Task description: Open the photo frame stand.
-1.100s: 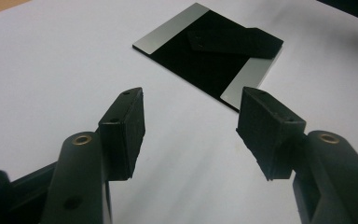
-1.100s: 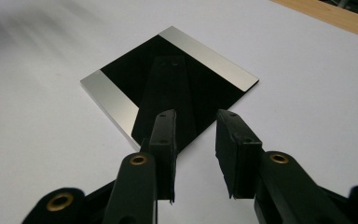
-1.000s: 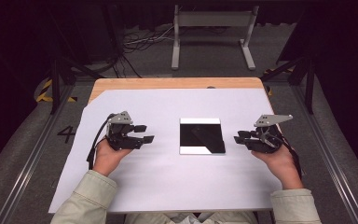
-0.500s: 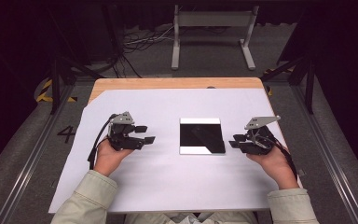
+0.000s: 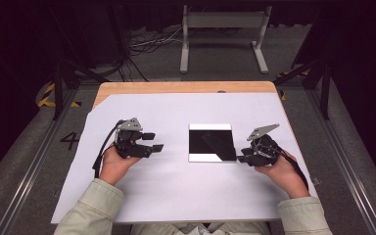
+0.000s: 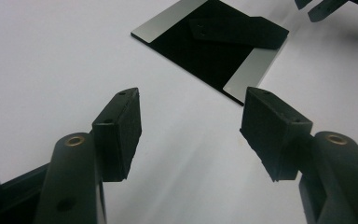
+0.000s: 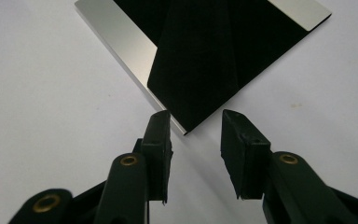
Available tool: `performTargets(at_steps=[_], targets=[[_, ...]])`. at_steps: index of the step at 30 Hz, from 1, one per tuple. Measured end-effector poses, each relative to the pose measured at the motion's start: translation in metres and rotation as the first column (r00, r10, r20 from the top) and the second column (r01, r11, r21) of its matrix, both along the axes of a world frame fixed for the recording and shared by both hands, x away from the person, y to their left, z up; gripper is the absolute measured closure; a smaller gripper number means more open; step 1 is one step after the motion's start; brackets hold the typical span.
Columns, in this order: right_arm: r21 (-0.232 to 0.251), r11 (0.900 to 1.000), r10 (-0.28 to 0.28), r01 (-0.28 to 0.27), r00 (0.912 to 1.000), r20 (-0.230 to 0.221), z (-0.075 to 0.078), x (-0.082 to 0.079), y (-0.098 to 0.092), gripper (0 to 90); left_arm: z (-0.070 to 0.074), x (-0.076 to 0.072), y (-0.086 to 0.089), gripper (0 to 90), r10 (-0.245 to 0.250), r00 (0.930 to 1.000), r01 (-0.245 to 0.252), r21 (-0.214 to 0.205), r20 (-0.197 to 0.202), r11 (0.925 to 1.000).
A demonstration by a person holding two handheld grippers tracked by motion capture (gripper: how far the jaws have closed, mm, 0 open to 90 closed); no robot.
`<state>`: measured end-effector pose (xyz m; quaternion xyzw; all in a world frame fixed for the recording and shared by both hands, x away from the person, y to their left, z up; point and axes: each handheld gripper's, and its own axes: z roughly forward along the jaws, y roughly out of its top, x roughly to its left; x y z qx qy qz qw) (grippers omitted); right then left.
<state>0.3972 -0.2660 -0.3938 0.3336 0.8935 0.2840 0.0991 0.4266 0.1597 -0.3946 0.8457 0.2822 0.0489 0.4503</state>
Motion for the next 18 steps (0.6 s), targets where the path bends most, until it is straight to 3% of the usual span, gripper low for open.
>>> performTargets(at_steps=[18], targets=[[-0.086,0.9958,0.023,-0.032,0.9953,-0.094,-0.018,0.006,0.009,74.3,-0.003,0.000,0.002,37.3,0.004,0.9999,-0.004,0.007,-0.013,1.0000]])
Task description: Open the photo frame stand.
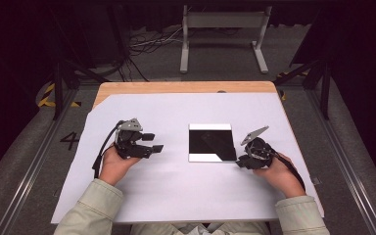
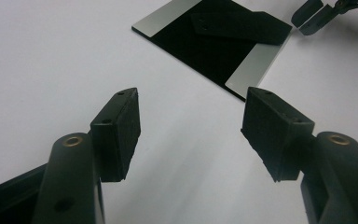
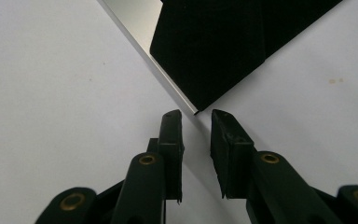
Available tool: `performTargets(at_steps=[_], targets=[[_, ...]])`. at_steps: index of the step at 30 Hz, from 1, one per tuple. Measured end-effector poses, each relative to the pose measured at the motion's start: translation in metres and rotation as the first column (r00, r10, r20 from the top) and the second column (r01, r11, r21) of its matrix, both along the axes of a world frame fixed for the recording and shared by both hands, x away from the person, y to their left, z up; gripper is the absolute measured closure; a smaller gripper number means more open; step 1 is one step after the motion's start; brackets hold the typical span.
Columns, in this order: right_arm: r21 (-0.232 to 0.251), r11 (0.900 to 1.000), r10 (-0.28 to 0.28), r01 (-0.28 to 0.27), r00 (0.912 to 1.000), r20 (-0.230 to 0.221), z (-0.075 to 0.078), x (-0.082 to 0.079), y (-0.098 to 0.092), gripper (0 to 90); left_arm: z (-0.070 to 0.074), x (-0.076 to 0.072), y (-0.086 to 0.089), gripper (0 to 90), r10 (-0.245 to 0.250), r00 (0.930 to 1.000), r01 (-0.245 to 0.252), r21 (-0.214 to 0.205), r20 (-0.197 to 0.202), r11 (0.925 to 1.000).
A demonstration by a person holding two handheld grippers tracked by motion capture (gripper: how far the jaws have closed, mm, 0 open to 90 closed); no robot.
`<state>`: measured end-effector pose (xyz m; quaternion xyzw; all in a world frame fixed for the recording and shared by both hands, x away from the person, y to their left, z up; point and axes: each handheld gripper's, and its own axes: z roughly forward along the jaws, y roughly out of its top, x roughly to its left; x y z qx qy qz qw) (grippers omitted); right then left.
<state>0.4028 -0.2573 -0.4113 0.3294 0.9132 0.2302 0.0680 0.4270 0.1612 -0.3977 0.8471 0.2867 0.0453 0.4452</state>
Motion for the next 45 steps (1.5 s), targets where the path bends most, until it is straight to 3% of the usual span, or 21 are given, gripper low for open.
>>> performTargets(at_steps=[13,27,35,45], targets=[[-0.074,0.9972,0.009,-0.010,0.9999,-0.012,-0.002,0.006,0.010,82.3,-0.002,-0.005,0.009,36.9,0.023,0.9997,-0.023,0.005,0.000,0.9997],[-0.089,0.9960,0.007,-0.008,0.9999,-0.011,-0.001,0.006,0.011,87.9,-0.002,-0.005,0.010,36.8,0.026,0.9996,-0.026,0.008,0.002,0.9996],[-0.026,0.9997,-0.003,0.003,1.0000,0.007,0.007,0.005,0.005,90.0,-0.002,-0.006,0.010,36.7,0.027,0.9996,-0.027,0.004,-0.003,0.9996],[0.107,0.9943,-0.015,0.007,0.9968,0.079,0.022,0.002,-0.002,90.0,-0.002,-0.006,0.009,36.5,0.027,0.9996,-0.027,0.005,0.000,0.9996]])
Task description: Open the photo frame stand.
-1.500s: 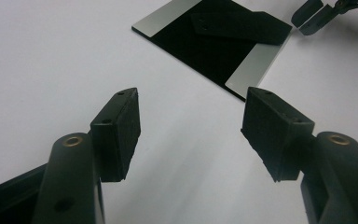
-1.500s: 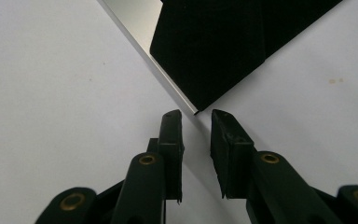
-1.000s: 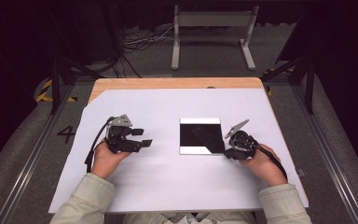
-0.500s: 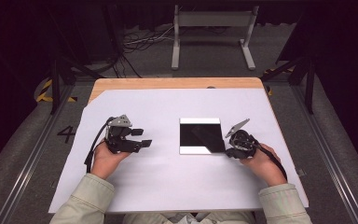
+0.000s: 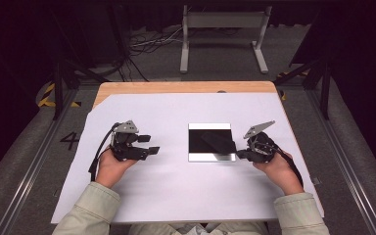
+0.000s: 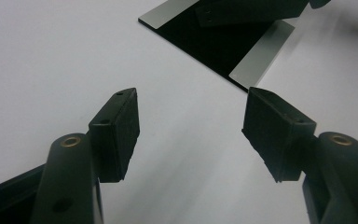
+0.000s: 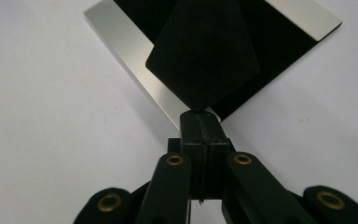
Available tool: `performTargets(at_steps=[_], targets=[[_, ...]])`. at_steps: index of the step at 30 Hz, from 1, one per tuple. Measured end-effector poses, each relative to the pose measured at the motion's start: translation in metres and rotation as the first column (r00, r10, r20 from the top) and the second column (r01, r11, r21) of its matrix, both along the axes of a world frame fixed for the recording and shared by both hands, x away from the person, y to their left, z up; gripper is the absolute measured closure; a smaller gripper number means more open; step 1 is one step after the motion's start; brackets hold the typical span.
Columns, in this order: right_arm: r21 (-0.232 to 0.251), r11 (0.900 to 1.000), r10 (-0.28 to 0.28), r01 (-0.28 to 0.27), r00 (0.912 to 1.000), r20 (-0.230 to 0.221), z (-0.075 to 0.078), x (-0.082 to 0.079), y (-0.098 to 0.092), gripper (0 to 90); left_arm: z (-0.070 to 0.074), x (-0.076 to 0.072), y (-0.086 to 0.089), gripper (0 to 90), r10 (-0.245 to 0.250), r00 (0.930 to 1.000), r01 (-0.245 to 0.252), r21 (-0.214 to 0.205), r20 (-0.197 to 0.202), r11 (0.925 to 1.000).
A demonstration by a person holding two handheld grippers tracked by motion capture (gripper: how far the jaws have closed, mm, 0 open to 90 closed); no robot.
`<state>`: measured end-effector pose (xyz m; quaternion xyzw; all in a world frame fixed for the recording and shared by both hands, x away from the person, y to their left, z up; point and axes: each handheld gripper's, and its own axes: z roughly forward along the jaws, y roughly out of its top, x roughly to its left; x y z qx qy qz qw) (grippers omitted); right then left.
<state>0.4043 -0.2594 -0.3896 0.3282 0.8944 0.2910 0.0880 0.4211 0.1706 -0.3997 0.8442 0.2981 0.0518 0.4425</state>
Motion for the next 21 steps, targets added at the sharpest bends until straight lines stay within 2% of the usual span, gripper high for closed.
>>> performTargets(at_steps=[5,10,16,21], targets=[[0.067,0.9977,-0.013,0.010,0.9990,0.042,0.005,-0.002,-0.002,90.0,0.000,0.000,0.000,36.5,0.000,1.0000,0.000,0.000,0.001,1.0000],[0.109,0.9940,-0.019,0.011,0.9969,0.076,0.009,-0.002,-0.002,90.0,0.000,0.000,0.001,36.5,0.002,1.0000,-0.002,0.000,0.007,1.0000],[0.165,0.9860,-0.042,0.024,0.9939,0.102,0.012,-0.002,-0.001,90.0,-0.001,-0.001,0.001,36.5,0.004,1.0000,-0.004,0.003,0.002,1.0000],[0.186,0.9823,-0.046,0.025,0.9928,0.110,0.013,-0.003,-0.001,90.0,-0.002,-0.001,0.002,36.4,0.005,1.0000,-0.005,0.003,0.002,1.0000]])
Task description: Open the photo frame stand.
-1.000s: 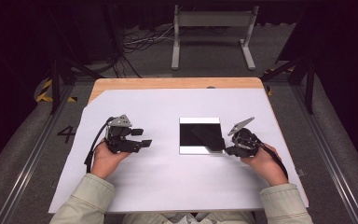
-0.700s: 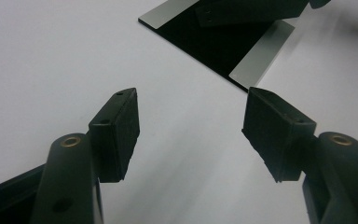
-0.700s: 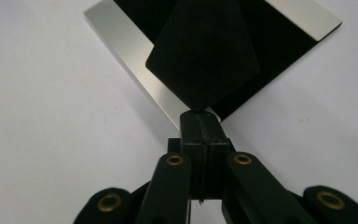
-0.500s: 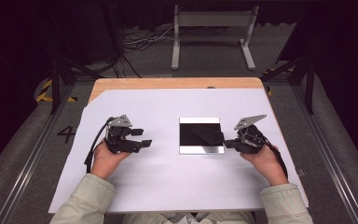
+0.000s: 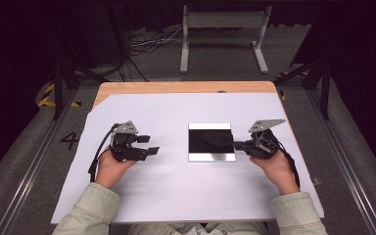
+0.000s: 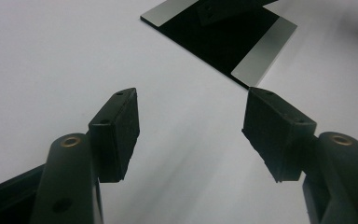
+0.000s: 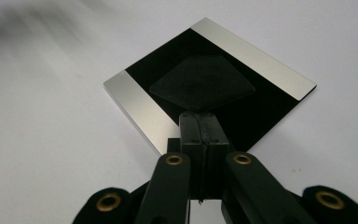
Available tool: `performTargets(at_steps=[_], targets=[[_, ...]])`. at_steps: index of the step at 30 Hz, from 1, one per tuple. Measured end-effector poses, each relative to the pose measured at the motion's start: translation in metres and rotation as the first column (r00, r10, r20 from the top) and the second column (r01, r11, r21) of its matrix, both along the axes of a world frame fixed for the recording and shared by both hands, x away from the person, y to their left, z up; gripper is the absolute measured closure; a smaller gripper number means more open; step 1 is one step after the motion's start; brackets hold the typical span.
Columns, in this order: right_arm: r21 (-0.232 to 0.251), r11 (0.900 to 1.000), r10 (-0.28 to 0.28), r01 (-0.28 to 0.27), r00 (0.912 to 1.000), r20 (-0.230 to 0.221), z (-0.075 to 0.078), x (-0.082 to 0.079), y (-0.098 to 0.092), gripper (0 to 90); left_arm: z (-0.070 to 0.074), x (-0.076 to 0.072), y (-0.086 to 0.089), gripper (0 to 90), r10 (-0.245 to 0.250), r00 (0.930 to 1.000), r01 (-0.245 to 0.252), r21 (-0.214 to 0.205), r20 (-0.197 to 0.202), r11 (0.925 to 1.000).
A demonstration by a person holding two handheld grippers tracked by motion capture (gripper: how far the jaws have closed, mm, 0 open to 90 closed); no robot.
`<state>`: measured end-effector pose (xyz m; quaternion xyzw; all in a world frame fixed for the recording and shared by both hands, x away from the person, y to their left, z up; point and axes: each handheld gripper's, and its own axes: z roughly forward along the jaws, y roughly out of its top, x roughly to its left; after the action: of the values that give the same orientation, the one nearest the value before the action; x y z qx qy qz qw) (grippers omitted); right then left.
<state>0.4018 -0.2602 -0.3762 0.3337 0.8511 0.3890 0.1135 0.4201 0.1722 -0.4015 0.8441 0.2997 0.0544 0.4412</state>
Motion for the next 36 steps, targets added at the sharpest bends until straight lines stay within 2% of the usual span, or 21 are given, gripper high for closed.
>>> performTargets(at_steps=[4,9,23,25,28,36], targets=[[0.028,0.9996,-0.009,0.009,0.9999,0.012,0.002,0.000,0.001,90.0,-0.001,0.000,0.000,36.4,0.002,1.0000,-0.002,0.000,-0.002,1.0000],[0.038,0.9993,-0.005,0.004,0.9998,0.017,0.004,0.000,0.004,90.0,-0.001,0.000,0.000,36.4,0.000,1.0000,0.000,0.003,0.001,1.0000],[0.018,0.9998,0.005,-0.005,1.0000,0.000,0.004,-0.001,0.004,90.0,-0.001,0.000,0.001,36.3,0.001,1.0000,-0.001,-0.002,-0.004,1.0000],[0.008,0.9999,-0.010,0.010,0.9999,0.003,0.008,-0.001,0.000,90.0,-0.001,0.001,0.001,36.3,0.001,1.0000,-0.001,-0.002,-0.003,1.0000],[0.034,0.9992,-0.020,0.020,0.9998,0.004,0.013,-0.003,-0.006,89.6,-0.001,0.001,0.001,36.3,0.002,1.0000,-0.002,-0.005,-0.003,1.0000],[0.045,0.9984,-0.035,0.034,0.9992,0.018,0.021,-0.007,-0.010,85.7,-0.001,0.001,0.001,36.4,0.003,1.0000,-0.003,-0.004,-0.002,1.0000]])
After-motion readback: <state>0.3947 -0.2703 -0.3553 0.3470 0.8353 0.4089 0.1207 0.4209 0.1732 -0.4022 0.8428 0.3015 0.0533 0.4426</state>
